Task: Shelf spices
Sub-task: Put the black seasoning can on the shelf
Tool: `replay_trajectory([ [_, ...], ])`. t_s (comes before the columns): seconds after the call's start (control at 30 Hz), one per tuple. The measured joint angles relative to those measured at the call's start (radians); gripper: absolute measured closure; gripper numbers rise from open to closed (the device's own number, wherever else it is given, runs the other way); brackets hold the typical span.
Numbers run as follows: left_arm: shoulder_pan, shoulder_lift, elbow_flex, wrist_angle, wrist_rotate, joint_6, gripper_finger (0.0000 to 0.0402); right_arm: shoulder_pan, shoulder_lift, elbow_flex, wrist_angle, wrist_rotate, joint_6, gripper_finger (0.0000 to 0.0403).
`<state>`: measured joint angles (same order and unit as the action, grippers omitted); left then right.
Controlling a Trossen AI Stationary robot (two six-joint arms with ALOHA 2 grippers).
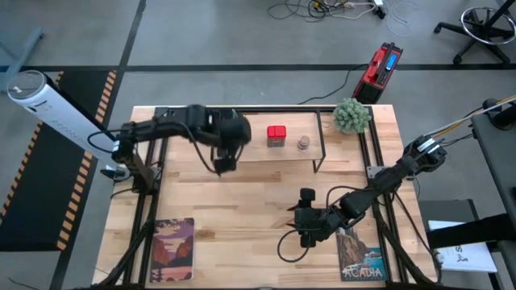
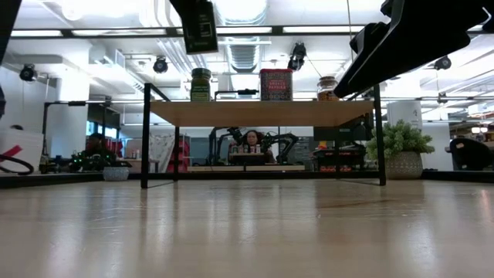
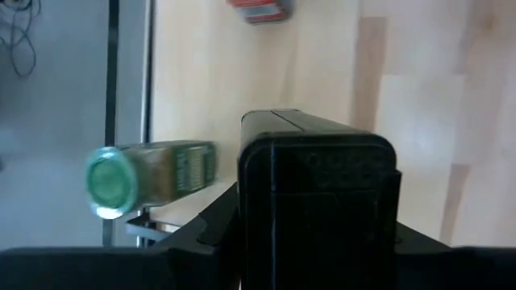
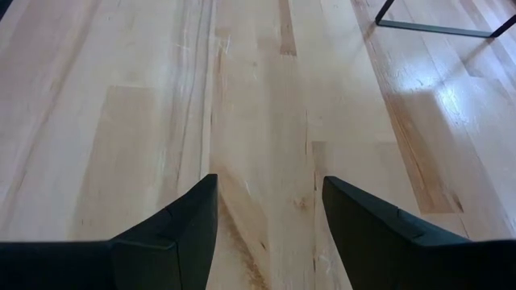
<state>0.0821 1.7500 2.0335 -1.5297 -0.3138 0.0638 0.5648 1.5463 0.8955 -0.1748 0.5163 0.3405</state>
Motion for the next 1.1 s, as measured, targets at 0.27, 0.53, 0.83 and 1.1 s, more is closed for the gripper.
replay_trajectory([
  [0.27,0.047,0.0,-0.069,0.075,0.095,0.069,0.0275,0.0,0.0,0.0,0.0,-0.001,0.0,0.0204],
  [0.53,0.047,0.001,-0.255,0.11,0.102,0.1,0.0275,0.003,0.0,0.0,0.0,-0.004,0.008,0.0204],
  [0.83,0.071,-0.018,-0.342,0.175,0.151,0.101,0.0275,0.003,0.0,0.0,0.001,-0.003,0.008,0.0204],
  [1.1,0.1,-0.019,-0.335,0.209,0.176,0.103,0.0275,0.003,0.0,0.0,0.001,-0.003,0.008,0.0204],
])
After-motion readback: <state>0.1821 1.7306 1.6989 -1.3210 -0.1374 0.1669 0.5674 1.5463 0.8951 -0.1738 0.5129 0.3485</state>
